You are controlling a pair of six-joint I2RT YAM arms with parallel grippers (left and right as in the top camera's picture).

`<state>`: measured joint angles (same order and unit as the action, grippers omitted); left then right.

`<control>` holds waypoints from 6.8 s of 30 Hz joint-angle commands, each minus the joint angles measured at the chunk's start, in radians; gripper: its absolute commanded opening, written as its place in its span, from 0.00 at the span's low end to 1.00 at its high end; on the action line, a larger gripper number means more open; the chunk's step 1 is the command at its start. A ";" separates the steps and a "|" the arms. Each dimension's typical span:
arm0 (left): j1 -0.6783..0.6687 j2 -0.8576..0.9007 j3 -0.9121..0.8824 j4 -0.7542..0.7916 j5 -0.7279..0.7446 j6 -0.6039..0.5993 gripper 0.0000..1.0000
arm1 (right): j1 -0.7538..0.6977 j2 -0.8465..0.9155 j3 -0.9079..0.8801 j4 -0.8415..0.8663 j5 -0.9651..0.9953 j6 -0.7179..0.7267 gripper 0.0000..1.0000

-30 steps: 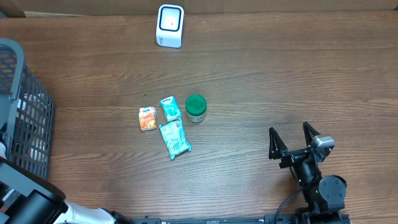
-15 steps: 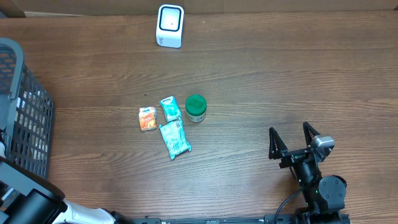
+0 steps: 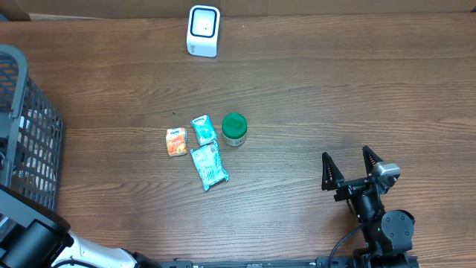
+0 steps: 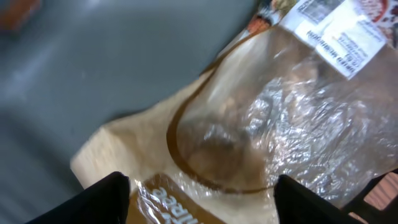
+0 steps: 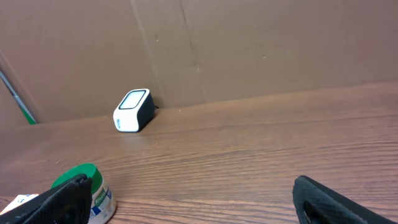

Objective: Scan the item barcode
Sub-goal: 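Reach the left gripper into the basket and grasp the clear snack bag, then lift the clear snack bag out and set it left of the packs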

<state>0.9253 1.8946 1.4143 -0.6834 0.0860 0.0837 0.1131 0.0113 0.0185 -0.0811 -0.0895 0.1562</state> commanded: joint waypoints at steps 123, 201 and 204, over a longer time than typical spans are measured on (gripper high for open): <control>-0.335 -0.548 0.308 -0.089 0.124 -0.035 0.04 | 0.005 -0.006 -0.010 0.004 0.006 -0.004 1.00; -0.612 -0.289 0.623 -0.792 0.143 -0.023 0.97 | 0.005 -0.006 -0.010 0.004 0.006 -0.004 1.00; -0.580 -0.285 0.623 -0.837 0.092 -0.023 1.00 | 0.005 -0.006 -0.010 0.004 0.006 -0.004 1.00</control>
<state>0.3313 1.6043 2.0247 -1.4975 0.2150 0.0341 0.1131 0.0120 0.0185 -0.0811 -0.0891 0.1562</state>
